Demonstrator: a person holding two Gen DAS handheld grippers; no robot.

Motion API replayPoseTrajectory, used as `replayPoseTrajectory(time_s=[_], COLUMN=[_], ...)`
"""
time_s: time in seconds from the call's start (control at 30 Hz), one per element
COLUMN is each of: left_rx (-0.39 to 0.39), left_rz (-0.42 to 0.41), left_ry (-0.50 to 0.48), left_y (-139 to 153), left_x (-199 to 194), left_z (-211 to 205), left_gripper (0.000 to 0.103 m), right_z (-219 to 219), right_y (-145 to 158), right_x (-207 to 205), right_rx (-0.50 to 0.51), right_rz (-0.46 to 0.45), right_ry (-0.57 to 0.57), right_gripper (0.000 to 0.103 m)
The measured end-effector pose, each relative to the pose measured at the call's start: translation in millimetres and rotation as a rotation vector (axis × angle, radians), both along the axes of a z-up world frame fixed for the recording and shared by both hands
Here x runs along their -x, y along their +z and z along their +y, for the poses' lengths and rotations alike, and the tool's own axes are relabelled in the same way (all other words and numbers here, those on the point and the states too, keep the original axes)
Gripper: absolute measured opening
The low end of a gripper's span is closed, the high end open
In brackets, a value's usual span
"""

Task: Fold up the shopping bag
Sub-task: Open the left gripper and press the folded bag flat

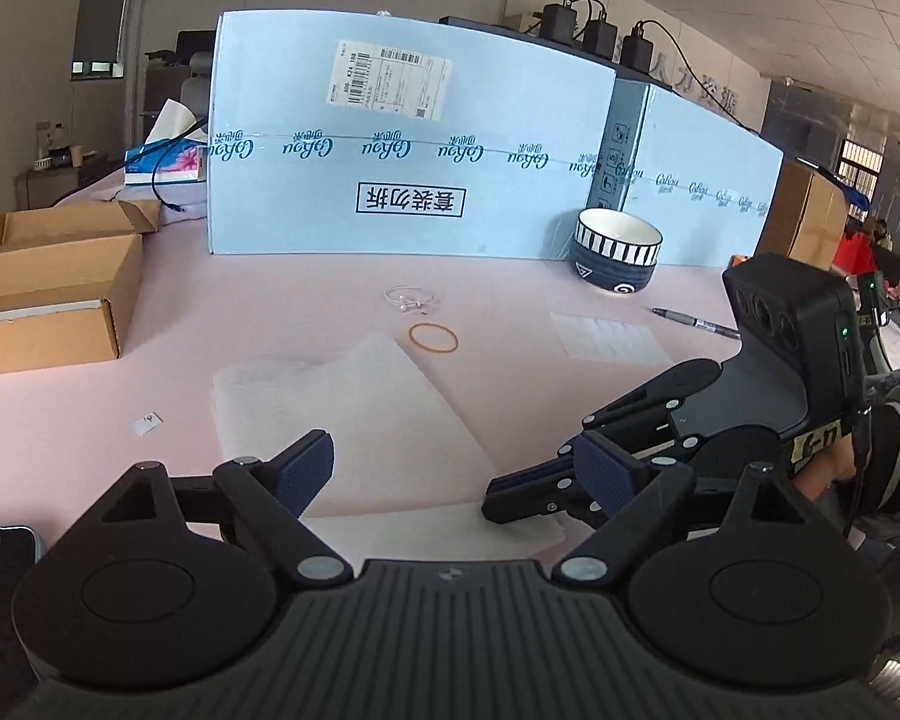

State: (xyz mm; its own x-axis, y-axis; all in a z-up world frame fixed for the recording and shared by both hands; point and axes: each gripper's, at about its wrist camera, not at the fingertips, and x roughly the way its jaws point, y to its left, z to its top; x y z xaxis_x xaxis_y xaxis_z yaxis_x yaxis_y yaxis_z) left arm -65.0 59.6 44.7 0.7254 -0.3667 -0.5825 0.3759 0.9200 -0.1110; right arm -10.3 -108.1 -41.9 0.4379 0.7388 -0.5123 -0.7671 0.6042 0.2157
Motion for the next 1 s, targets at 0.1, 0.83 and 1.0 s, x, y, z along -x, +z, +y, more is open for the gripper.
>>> replayPoseTrajectory(time_s=[0.1,0.83,1.0], left_rx=[0.023,-0.035,-0.032], left_rz=[0.11,0.002,-0.028], left_ry=[0.041,-0.061,-0.062], left_y=[-10,-42,-46], left_x=[-11,-13,-9], left_z=[6,25,26], left_gripper=[0.088,0.046,0.046], right_z=[-1,1,9], right_y=[-2,-4,-3], right_x=[1,10,22], right_rx=[-0.011,0.002,0.042], right_rz=[-0.002,-0.071,-0.141], right_ry=[-0.003,0.001,-0.039], right_gripper=[0.005,0.005,0.011])
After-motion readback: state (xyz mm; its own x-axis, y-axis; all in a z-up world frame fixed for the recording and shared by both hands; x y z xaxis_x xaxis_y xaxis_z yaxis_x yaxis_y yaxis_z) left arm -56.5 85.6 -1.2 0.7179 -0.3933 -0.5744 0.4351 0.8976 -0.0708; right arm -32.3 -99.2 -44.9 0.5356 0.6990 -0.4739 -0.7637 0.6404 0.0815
